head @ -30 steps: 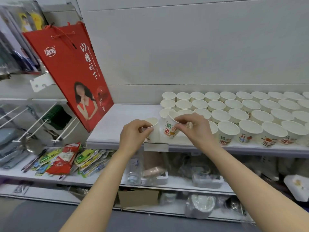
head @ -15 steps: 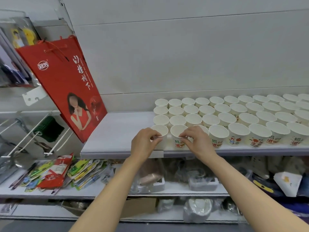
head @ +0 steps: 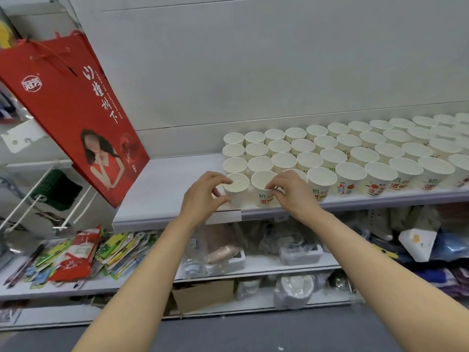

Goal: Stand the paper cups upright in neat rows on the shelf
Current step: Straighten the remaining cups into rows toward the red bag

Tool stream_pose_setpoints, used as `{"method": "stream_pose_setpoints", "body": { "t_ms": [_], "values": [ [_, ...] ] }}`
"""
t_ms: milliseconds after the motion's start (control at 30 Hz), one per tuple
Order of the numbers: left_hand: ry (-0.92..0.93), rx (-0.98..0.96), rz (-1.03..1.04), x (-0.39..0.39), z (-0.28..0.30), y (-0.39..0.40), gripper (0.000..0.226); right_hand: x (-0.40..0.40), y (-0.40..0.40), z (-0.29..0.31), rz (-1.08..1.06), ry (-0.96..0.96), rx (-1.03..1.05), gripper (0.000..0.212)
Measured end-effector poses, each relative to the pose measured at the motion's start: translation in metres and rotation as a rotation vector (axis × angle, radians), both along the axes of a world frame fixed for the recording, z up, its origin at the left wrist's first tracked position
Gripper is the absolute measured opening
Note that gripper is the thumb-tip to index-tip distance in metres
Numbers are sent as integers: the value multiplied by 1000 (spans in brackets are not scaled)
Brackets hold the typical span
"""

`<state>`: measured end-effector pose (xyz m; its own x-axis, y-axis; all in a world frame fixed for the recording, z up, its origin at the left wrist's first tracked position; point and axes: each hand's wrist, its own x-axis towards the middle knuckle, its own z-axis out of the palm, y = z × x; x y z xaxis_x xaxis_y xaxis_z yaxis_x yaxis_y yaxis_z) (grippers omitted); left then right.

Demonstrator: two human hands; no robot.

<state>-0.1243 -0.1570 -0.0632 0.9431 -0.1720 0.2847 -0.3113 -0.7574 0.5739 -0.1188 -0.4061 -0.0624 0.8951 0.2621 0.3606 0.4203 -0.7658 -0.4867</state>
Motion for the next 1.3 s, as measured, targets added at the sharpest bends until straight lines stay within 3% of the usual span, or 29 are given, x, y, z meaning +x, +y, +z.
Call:
{"method": "stream_pose_setpoints", "body": {
  "t_ms": [100,233,467,700,933,1300],
  "values": [
    [24,184,-6,6,8,4,19,-3,-3,2,-4,-29,7,19],
    [40,257,-8,9,17,-8,6,-6,-4,9,-18,-76,-37,15],
    [19,168,-20,3,14,-13,26,-5,-6,7,-11,-81,-127,14],
    [40,248,22,6,15,-17,7,-2,-4,9,3,-60,-171,7],
    [57,258,44,8,15,-20,10,5,-10,13,47,-40,-195,9],
    [6,97,60,2,12,-12,30,3,-29,-1,2,-213,-76,14]
  ]
}}
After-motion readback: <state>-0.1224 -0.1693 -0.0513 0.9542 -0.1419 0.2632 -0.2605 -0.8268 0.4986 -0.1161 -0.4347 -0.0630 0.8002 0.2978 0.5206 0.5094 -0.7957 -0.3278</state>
